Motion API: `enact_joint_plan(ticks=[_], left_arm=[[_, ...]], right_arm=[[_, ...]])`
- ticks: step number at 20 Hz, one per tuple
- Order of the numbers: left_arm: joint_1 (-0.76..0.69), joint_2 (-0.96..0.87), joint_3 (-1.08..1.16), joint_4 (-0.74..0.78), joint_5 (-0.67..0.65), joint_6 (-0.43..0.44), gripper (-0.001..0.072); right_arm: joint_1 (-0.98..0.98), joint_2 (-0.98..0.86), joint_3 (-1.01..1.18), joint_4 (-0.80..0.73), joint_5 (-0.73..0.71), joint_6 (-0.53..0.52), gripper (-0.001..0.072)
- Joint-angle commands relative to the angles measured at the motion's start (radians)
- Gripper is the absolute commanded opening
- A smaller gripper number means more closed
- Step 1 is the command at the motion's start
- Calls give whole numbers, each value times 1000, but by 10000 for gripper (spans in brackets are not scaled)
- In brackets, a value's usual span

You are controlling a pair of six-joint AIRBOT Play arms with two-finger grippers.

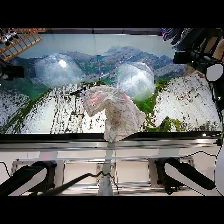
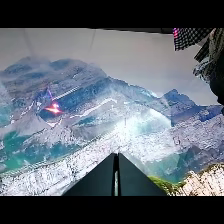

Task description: Fold the clothes and pants, and hang the long-sleeved shirts on hangers.

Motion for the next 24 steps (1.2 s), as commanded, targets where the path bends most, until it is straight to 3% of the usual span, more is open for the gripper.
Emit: enact_joint_plan(ticks=[1, 5, 6, 7, 8, 10, 11, 12, 13, 14, 16, 18, 19, 24], left_arm=[[-1, -20, -1, -6, 80, -41, 13], [-2, -77, 0, -39, 83, -113, 13], [-2, -84, -1, -86, 74, -108, 80], [-2, -85, -1, -161, 72, -55, 433], [-1, -83, -1, -267, 74, 15, 702], [-2, -84, -14, -562, 59, 201, 715], [-5, -84, -48, -729, 50, 319, 706], [-10, -84, -97, -840, 42, 399, 707], [-18, -83, -168, -911, 38, 463, 707], [-30, -83, -246, -962, 40, 514, 707], [-42, -84, -414, -1078, 89, 583, 715], [-50, -92, -536, -1215, 208, 649, 717], [-56, -104, -563, -1254, 235, 674, 717], [-214, -201, -566, -1265, 389, 866, 717]], right_arm=[[0, 0, 0, 10, 0, 2, 12], [0, 0, 0, 197, 47, 27, 12], [0, 0, 0, 226, 74, 27, 13], [0, 1, 1, 222, 95, 27, 16], [0, 1, 2, 206, 110, 27, 15], [-3, 1, 3, 194, 188, 28, 17], [-14, 0, 3, 202, 297, 16, 15], [-31, -4, -5, 238, 454, -56, 70], [-54, -5, -29, 294, 606, -121, 306], [-70, -5, -63, 347, 727, -176, 398], [-67, -4, -169, 453, 890, -259, 448], [-19, -1, -306, 526, 836, -272, 606], [23, -2, -365, 521, 767, -271, 648], [313, -2, -441, 468, 459, -425, 649]])
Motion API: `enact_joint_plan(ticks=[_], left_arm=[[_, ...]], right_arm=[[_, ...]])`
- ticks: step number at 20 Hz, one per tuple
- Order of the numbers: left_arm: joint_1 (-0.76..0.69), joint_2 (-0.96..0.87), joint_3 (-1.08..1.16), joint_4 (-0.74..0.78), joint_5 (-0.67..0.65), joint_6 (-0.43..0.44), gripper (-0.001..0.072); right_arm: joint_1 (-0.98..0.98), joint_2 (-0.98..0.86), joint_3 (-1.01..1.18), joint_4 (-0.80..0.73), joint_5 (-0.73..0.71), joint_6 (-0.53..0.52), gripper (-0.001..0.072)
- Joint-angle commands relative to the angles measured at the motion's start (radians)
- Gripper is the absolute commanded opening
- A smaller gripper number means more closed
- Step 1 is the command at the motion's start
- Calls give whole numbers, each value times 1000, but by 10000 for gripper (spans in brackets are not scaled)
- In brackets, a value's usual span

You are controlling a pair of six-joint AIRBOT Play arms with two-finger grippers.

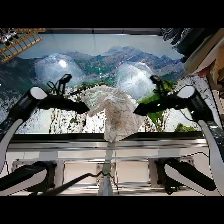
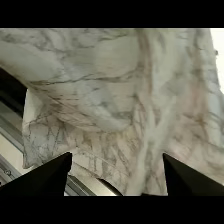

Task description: Fold the clothes and pants, and hang the long-sleeved shirts on hangers.

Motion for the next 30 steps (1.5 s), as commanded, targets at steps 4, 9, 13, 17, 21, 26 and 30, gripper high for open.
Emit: enact_joint_plan(ticks=[4, 9, 13, 17, 21, 26, 30], left_arm=[[-174, -66, -16, 69, 215, 180, 717], [-209, -82, 0, 68, 320, 141, 663], [-188, -93, 4, 71, 400, 97, 11], [-103, -76, 76, 70, 190, 73, 12], [-57, -67, 78, 63, -58, 6, 557], [-70, -124, 78, -129, -75, -2, 624], [-71, -212, 78, -235, -57, 2, 623]], right_arm=[[311, -6, -48, -159, -318, -60, 646], [359, -132, -41, -174, -441, -33, 605], [358, -147, 25, -239, -430, -13, 14], [358, -62, 237, -443, -215, 100, 12], [359, -8, 407, -463, -227, 159, 12], [359, -20, 418, -422, -262, 178, 13], [359, -20, 420, -423, -262, 177, 13]])
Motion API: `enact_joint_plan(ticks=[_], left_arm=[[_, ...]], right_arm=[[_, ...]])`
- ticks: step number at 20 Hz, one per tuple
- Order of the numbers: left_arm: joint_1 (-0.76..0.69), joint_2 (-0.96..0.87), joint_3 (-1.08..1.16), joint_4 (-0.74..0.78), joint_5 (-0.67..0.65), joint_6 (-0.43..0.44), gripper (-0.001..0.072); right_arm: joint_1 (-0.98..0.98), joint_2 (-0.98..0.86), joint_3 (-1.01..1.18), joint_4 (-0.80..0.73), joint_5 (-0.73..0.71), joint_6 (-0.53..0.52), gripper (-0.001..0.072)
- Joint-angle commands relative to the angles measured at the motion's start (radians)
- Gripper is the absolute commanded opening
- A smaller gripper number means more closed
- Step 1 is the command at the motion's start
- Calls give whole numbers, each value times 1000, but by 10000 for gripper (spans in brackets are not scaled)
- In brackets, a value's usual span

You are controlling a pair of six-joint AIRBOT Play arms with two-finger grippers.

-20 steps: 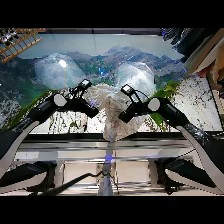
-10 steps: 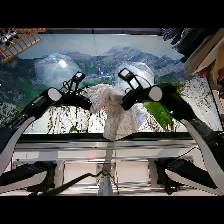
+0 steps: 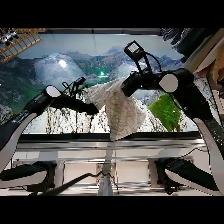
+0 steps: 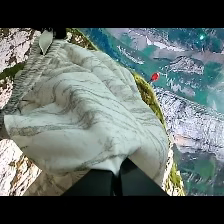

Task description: Fold the clothes and pants, and hang the long-sleeved shirts on hangers.

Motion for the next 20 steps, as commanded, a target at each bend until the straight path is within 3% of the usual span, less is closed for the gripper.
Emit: enact_joint_plan(ticks=[1, 4, 5, 7, 8, 13, 18, 20], left_arm=[[1, -63, 1, -101, 28, -3, 622], [1, -64, 3, -160, 140, -3, 598], [1, -65, 3, -200, 182, -2, 471], [-6, -65, 3, -245, 256, -2, 123], [-10, -64, 3, -262, 275, 2, 13], [41, 32, 3, -273, 165, 101, 8], [304, 348, 10, -300, -133, 103, 7], [427, 483, 33, -420, -258, 103, 7]], right_arm=[[1, 1, 8, 3, -3, 7, 13], [1, 0, 8, 5, -3, 7, 13], [1, 1, 8, 8, -2, 7, 13], [1, 1, 8, 23, 5, 7, 13], [1, 2, 8, 24, 24, 7, 13], [0, 63, 26, -60, 245, 3, 13], [1, 201, 193, -61, 399, 3, 13], [1, 232, 291, 27, 449, 2, 12]])
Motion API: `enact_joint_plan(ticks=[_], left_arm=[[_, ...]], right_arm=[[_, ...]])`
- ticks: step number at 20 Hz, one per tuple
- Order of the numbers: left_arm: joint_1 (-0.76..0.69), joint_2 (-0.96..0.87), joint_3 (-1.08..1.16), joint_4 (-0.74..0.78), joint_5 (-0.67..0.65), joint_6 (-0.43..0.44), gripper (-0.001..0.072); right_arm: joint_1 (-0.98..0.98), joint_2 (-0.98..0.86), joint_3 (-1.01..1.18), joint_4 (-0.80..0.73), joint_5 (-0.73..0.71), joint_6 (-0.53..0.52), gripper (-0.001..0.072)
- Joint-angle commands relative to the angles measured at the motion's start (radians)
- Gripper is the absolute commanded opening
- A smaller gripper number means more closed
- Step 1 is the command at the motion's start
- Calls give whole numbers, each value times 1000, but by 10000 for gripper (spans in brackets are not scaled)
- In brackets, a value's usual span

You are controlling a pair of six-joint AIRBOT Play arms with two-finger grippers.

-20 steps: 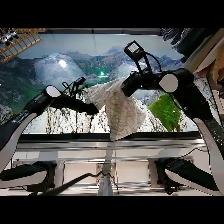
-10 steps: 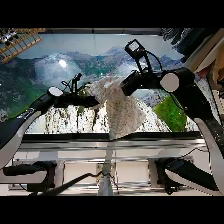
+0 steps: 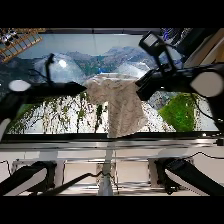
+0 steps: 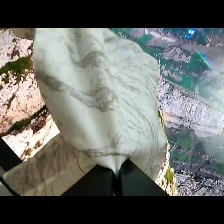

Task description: Fold the clothes and pants, and hang the long-sleeved shirts on hangers.

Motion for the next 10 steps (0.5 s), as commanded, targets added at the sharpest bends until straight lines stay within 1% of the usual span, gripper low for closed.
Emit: enact_joint_plan(ticks=[1, 2, 3, 4, 5, 7, 8, 10], left_arm=[[206, 235, 32, -198, -235, 8, 7], [260, 297, 48, -278, -256, 9, 7], [302, 349, 65, -320, -255, 14, 7], [338, 389, 84, -325, -255, 19, 7], [364, 417, 97, -322, -256, 16, 7], [372, 426, 99, -318, -256, 15, 7], [365, 413, 99, -300, -255, 14, 7], [349, 359, 97, -154, -232, 10, 7]], right_arm=[[1, 57, 158, 139, 117, -1, 12], [1, 56, 206, 225, 120, -1, 12], [1, 53, 239, 306, 105, -9, 12], [1, 48, 259, 365, 74, -12, 12], [1, 40, 262, 388, 41, -12, 12], [1, -23, 262, 384, 35, -12, 12], [1, -74, 262, 382, 39, -12, 12], [1, -219, 262, 380, 31, -13, 13]])
